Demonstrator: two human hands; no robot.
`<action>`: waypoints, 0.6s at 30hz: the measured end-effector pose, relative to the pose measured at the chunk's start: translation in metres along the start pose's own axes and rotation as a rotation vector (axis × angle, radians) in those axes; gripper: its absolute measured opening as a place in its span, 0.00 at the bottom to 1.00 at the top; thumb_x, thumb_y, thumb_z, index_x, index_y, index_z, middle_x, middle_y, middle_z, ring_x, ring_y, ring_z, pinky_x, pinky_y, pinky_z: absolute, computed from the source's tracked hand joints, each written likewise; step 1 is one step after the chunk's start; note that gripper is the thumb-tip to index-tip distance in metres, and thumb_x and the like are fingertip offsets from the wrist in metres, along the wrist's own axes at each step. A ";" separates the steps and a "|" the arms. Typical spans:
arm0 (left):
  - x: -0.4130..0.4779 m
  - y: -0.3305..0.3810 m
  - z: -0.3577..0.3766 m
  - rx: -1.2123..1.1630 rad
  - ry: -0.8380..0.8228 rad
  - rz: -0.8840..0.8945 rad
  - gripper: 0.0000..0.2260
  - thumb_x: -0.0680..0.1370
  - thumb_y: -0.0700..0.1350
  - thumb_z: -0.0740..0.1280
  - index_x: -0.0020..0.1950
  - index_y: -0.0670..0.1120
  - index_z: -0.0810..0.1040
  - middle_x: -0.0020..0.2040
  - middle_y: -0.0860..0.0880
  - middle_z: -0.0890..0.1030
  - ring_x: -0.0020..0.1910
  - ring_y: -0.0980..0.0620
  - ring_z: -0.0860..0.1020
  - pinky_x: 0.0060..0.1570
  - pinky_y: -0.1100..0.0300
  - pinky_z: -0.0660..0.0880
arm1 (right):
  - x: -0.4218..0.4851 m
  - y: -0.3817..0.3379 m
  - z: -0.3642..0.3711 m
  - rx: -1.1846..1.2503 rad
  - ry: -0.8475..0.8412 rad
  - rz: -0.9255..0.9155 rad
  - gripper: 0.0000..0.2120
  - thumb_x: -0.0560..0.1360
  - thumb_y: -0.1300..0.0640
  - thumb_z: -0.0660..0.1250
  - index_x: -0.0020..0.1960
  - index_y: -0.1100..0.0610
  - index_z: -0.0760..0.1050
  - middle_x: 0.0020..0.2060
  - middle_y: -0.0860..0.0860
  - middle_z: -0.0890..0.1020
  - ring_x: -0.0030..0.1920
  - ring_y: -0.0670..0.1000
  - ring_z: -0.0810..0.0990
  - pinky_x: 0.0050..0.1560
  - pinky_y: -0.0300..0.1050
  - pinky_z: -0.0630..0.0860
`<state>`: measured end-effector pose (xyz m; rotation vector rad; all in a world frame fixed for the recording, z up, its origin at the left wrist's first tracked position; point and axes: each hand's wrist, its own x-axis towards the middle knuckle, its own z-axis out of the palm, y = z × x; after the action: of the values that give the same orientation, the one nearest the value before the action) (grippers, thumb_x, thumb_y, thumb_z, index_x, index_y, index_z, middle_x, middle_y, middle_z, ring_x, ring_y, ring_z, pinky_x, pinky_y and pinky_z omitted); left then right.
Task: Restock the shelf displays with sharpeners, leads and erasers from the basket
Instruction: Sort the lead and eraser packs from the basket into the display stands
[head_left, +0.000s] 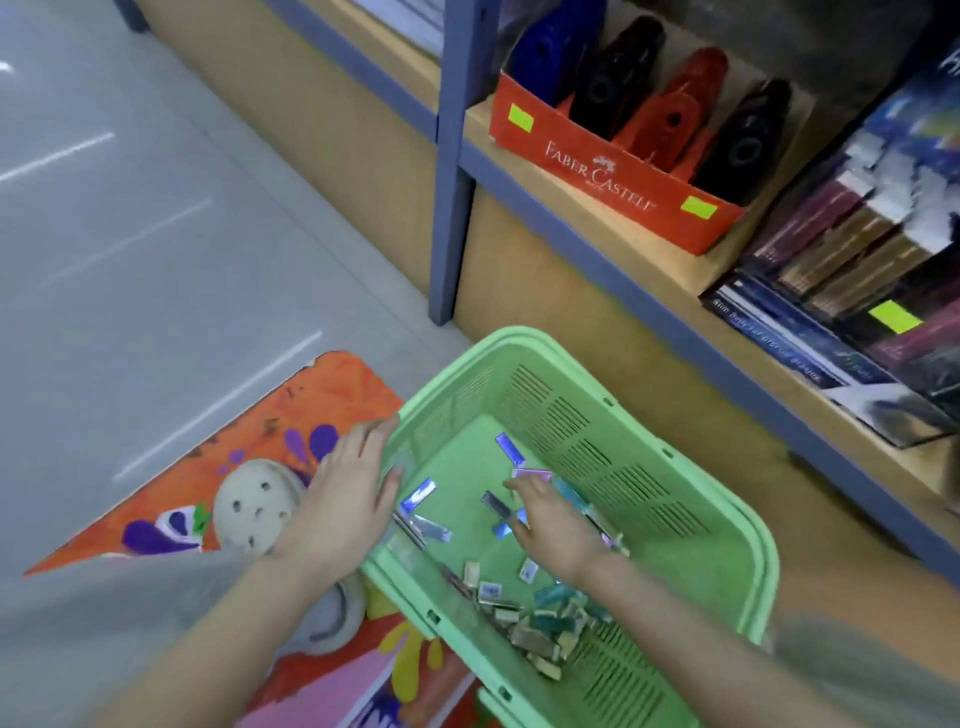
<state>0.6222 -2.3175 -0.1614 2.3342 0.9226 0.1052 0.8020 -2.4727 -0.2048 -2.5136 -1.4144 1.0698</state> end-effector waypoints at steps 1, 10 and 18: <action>-0.002 -0.002 0.002 -0.044 -0.009 -0.006 0.23 0.81 0.44 0.59 0.75 0.44 0.60 0.66 0.45 0.67 0.66 0.45 0.68 0.68 0.51 0.63 | 0.006 0.003 0.017 0.029 -0.064 0.038 0.22 0.80 0.57 0.60 0.73 0.56 0.61 0.68 0.54 0.68 0.68 0.53 0.67 0.64 0.44 0.64; -0.005 -0.008 0.015 -0.093 0.110 -0.072 0.22 0.81 0.45 0.58 0.75 0.45 0.60 0.66 0.47 0.68 0.63 0.51 0.68 0.56 0.65 0.62 | 0.014 0.011 0.117 0.446 -0.268 0.223 0.17 0.80 0.50 0.61 0.64 0.58 0.70 0.60 0.57 0.76 0.58 0.54 0.76 0.60 0.46 0.72; -0.007 -0.011 0.027 -0.067 0.160 -0.131 0.24 0.78 0.53 0.51 0.72 0.46 0.64 0.63 0.48 0.71 0.58 0.53 0.69 0.47 0.61 0.67 | 0.042 -0.001 0.147 0.495 -0.308 0.243 0.11 0.79 0.49 0.62 0.40 0.52 0.67 0.38 0.51 0.70 0.35 0.47 0.67 0.34 0.37 0.67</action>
<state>0.6181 -2.3302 -0.1880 2.2213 1.1300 0.2676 0.7274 -2.4791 -0.3386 -2.2532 -0.7588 1.6666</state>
